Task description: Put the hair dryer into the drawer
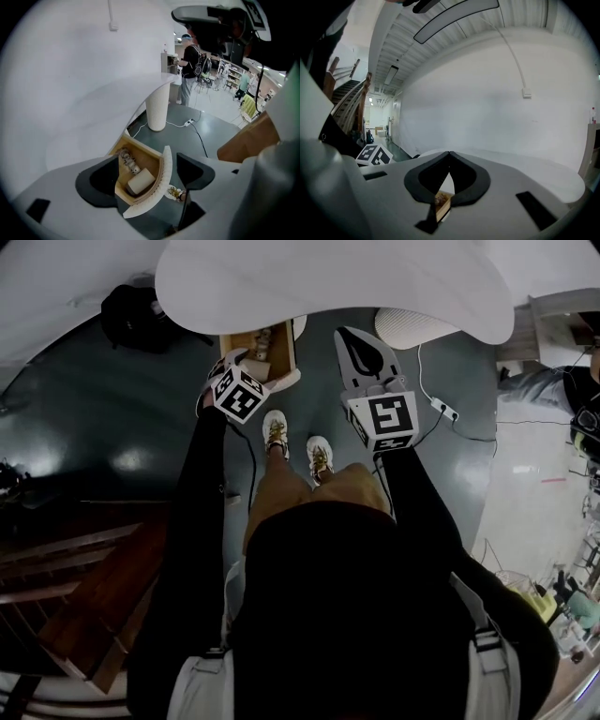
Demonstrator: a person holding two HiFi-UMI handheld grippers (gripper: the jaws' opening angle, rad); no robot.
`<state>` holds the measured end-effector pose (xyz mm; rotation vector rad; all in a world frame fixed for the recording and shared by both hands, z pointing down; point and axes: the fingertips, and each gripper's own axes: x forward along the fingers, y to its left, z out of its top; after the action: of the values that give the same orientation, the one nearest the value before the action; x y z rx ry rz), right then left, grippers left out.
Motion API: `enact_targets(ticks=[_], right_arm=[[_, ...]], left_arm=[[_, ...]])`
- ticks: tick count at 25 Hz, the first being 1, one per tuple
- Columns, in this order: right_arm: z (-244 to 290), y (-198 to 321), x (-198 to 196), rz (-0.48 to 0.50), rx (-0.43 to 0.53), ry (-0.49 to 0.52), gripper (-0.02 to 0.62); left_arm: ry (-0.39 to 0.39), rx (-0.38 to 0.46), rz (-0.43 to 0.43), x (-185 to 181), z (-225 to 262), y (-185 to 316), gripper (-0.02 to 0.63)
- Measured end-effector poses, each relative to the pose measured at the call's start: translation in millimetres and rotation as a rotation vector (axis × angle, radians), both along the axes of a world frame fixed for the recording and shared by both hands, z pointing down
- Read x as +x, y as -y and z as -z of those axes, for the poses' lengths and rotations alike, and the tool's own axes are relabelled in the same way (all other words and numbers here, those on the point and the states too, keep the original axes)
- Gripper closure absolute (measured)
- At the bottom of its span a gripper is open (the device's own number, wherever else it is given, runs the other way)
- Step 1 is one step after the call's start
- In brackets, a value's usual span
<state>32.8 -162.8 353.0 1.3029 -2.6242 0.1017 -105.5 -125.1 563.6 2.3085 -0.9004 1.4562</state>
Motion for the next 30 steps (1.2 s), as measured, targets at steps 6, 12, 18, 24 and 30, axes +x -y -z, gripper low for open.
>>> enact_targets(ticks=[6,12,18,24,30], right_arm=[[15,0,12,-0.011,0.003,0.065,0.571],[27,-5,11,0.011,0.016,0.096,0.571],[42,-8,7,0.041,0.033,0.124,0.569],[59,-17,-1,0.071,0.055,0.151,0.569],[78,-21,-7,0.098,0.090,0.169,0.571]], left_arm=[[-0.129,0.168,0.180,11,66,12,0.204],[-0.176,0.337,0.256,20,125,7,0.206],[-0.333,0.603,0.440,4,213,12,0.206],[-0.351,0.826,0.445,4,284,-9,0.206],[-0.380,0.889,0.443,18,300,-23,0.206]])
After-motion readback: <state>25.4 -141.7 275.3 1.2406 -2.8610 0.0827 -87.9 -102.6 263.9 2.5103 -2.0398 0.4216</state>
